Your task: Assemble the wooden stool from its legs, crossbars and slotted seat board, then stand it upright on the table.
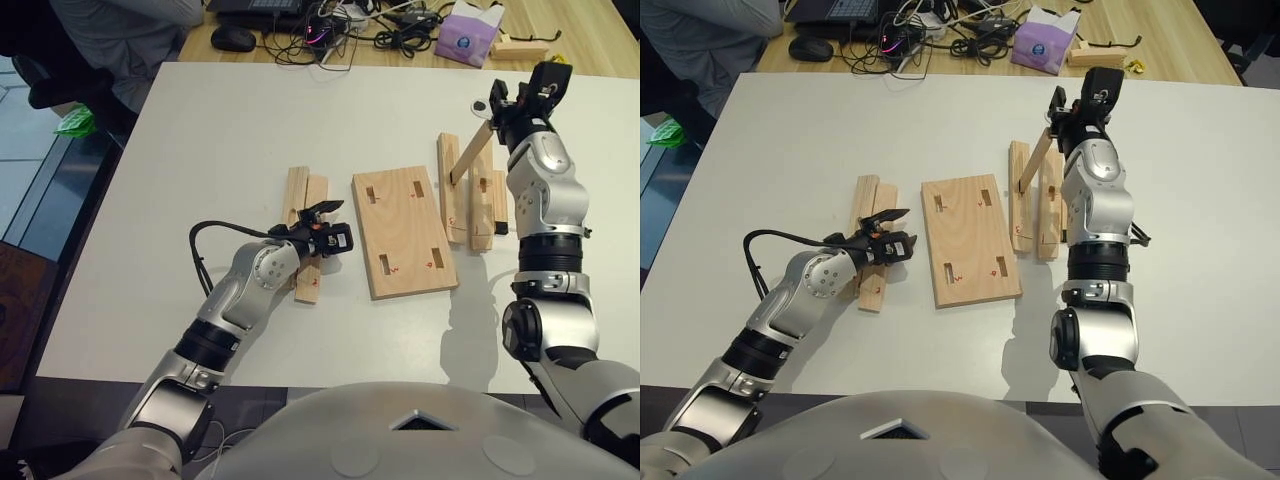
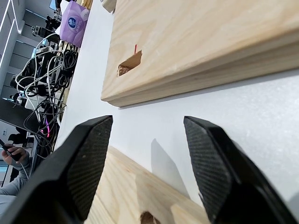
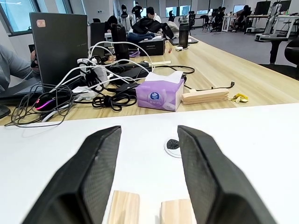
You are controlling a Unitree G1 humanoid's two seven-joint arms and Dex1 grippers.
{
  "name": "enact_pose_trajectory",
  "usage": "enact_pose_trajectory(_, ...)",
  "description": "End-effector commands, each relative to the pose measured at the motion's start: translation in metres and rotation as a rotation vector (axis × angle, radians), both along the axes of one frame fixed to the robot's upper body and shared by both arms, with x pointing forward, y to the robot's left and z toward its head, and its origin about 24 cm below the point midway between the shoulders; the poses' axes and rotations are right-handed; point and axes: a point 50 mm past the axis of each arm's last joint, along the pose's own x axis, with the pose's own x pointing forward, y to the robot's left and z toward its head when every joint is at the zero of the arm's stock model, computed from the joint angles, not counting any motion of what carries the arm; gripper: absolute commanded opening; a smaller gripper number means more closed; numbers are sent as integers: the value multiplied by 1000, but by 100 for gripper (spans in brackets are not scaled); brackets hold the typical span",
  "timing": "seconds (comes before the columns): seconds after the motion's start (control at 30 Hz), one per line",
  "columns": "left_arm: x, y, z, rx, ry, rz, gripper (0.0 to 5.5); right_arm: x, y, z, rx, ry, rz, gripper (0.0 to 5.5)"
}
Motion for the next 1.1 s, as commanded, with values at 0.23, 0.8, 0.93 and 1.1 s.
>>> enact_pose_trajectory(0.23,-1,4,-4,13,15,16,281,-52,33,122,171,-648,205,223)
enact_pose_trajectory(0.8,-8,14,-10,34,47,31,281,-122,9,-41,-348,37,156,223)
enact_pose_trajectory(0.93,-5,14,-9,43,42,23,281,-110,3,-57,-324,108,40,223)
enact_pose_trajectory(1.1,-1,21,-7,59,33,33,281,-87,5,-62,-265,129,32,223)
